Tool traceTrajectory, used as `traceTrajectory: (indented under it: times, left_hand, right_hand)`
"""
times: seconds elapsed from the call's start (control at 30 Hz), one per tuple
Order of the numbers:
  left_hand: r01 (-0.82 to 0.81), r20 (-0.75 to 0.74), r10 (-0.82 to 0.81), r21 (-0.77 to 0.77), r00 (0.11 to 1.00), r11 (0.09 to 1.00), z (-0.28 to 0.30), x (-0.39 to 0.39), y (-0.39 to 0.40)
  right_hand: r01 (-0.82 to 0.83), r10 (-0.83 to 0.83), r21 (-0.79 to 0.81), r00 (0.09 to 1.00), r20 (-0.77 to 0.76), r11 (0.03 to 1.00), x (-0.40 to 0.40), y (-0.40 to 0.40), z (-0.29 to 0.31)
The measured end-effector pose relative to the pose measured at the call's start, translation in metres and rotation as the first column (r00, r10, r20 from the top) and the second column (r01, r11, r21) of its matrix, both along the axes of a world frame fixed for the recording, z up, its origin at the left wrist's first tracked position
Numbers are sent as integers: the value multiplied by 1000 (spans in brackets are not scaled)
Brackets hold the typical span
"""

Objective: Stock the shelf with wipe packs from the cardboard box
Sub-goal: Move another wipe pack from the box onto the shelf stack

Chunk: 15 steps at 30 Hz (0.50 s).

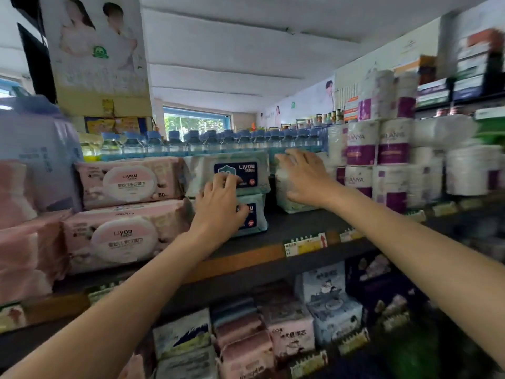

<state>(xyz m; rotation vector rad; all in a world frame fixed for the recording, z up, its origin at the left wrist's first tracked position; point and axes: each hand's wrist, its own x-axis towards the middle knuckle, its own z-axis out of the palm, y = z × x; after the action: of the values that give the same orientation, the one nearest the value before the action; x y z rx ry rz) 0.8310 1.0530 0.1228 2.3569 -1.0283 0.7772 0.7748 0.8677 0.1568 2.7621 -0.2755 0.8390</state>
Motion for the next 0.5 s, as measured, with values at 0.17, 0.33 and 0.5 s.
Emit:
traceTrajectory:
  times: [0.17,0.33,0.5]
  left_hand:
    - [335,-39,-334,-1,942,942,-32,-61,-39]
    - [678,-251,-631,211,734,704,-100,-168,-91]
    - [865,-415,-768,350,488,360,-188,-306,-113]
  right_hand:
    - [182,-164,131,977,-133,975,-100,1,-47]
    - [453,-264,357,845,-466,817,-258,2,-122]
    - [752,-422,364,626,-656,550,-433,28,-200]
